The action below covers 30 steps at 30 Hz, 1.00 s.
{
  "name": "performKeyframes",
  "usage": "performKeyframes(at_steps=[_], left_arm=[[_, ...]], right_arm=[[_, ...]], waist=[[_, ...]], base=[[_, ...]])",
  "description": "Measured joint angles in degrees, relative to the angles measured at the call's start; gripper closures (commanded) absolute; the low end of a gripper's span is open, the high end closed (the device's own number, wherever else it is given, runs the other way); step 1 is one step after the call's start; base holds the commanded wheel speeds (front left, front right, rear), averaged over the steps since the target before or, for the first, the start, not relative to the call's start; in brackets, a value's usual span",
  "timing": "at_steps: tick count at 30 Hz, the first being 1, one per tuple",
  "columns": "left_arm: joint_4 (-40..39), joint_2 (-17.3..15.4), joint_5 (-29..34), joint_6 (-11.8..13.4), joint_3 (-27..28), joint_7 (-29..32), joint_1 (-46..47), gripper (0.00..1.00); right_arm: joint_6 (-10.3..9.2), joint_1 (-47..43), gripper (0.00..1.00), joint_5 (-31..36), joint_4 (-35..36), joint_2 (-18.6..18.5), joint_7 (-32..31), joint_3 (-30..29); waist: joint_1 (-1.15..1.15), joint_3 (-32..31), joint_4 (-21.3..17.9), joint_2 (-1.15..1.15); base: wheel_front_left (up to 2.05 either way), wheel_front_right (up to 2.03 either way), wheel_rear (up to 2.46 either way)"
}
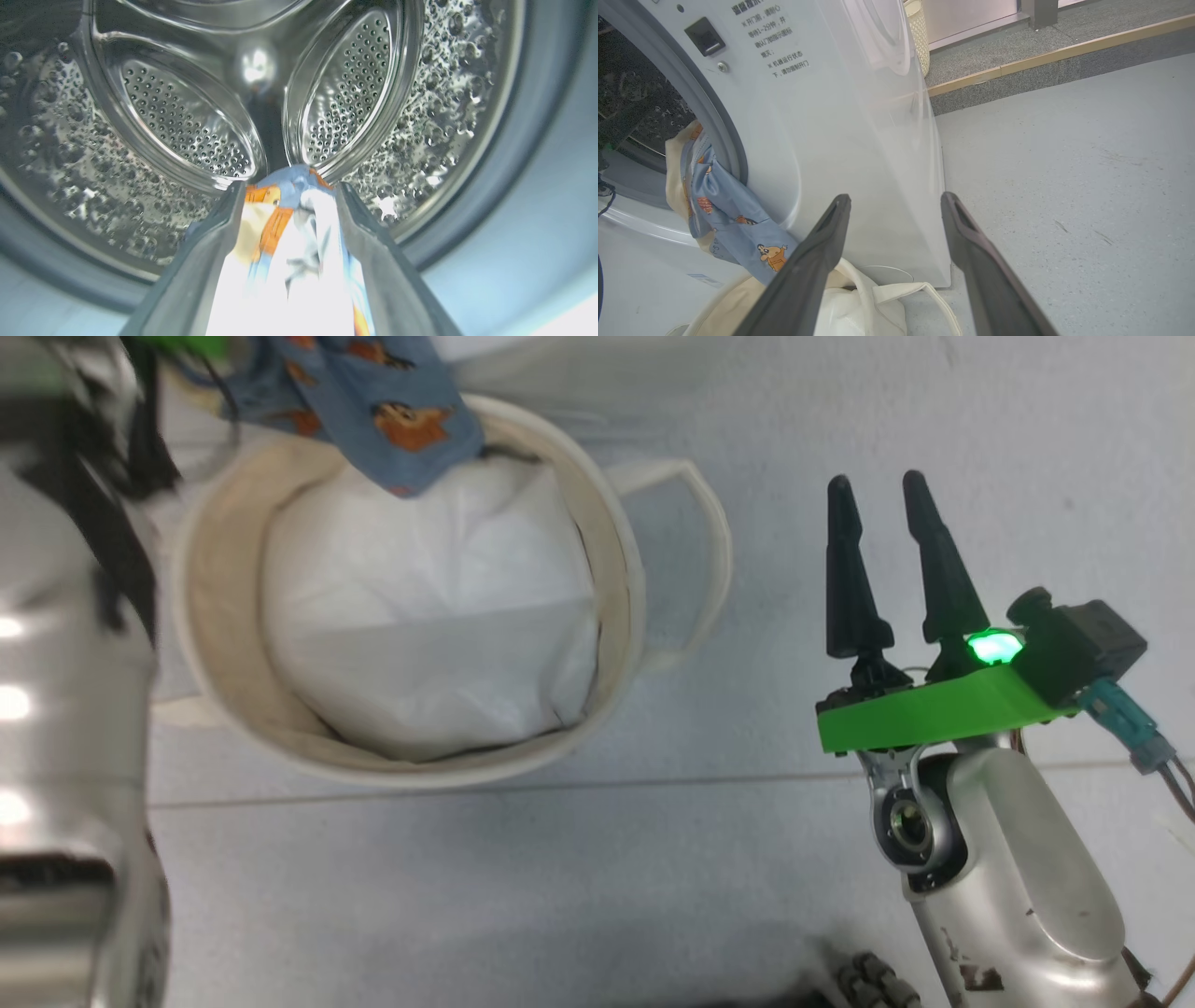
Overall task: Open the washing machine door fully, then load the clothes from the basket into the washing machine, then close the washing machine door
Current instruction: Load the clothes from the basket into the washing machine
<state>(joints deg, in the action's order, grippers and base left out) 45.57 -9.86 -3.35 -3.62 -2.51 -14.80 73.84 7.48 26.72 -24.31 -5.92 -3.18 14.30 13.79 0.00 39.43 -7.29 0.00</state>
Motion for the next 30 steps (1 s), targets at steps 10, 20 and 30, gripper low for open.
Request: performKeyframes(at_steps=[10,20,30], left_arm=[[-8.6,1.9,-0.6,-0.9,-0.3,0.0,-19.8,0.0],[-16.4,4.2,2.1,2.0,-0.8,0.1,-41.2,0.0],[-23.1,6.2,0.1,3.0,-0.6,0.1,-55.8,0.0]], right_arm=[[0.0,-5.2,0.0,0.0,-2.7,0.0,0.0,-2.3],[0.0,-10.8,0.0,-0.5,-4.7,0.0,0.0,-2.6],[0.0,-17.9,0.0,-0.7,-6.3,0.0,0.0,-5.0]], waist=[[0.0,-11.0,2.9,0.0],[-0.01,-22.1,4.6,0.0],[-0.01,-30.2,5.1,0.01]], base=[[0.0,0.0,0.0],[0.0,0.0,0.0],[0.0,0.0,0.0]])
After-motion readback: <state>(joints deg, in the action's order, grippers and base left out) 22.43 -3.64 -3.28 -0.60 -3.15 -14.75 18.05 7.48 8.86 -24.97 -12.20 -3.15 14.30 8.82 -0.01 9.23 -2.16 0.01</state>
